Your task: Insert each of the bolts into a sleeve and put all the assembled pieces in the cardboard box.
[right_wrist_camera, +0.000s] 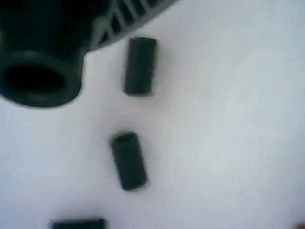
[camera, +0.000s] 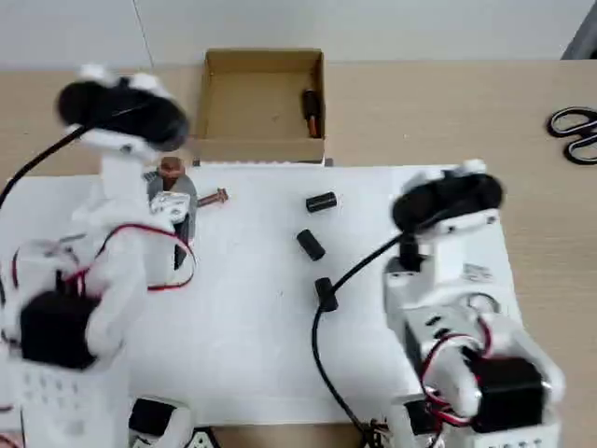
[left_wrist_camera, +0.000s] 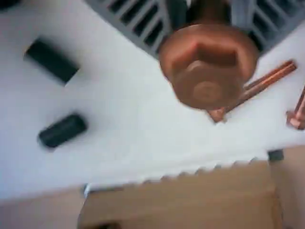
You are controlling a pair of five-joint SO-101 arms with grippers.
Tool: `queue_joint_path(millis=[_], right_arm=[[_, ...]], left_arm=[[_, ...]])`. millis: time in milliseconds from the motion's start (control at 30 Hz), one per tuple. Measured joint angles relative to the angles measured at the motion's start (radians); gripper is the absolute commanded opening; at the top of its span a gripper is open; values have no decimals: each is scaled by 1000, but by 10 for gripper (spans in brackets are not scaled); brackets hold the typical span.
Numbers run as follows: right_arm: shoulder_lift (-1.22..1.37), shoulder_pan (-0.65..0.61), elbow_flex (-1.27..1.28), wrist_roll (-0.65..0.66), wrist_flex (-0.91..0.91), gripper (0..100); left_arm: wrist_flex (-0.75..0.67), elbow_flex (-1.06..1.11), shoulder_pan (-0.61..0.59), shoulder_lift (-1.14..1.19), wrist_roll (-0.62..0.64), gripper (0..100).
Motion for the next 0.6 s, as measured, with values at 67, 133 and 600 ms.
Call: queue_joint_path(millis=[67, 133, 600], right_arm=[[-9, -55, 49, -46, -63, 2], [-11, -126, 92, -74, -123, 2], [-9, -503, 270, -94, -339, 2]], left_arm=[[-51, 66, 11, -57, 103, 5], [-89, 124, 32, -101, 189, 5], [-265, 333, 184, -311, 358, 5]])
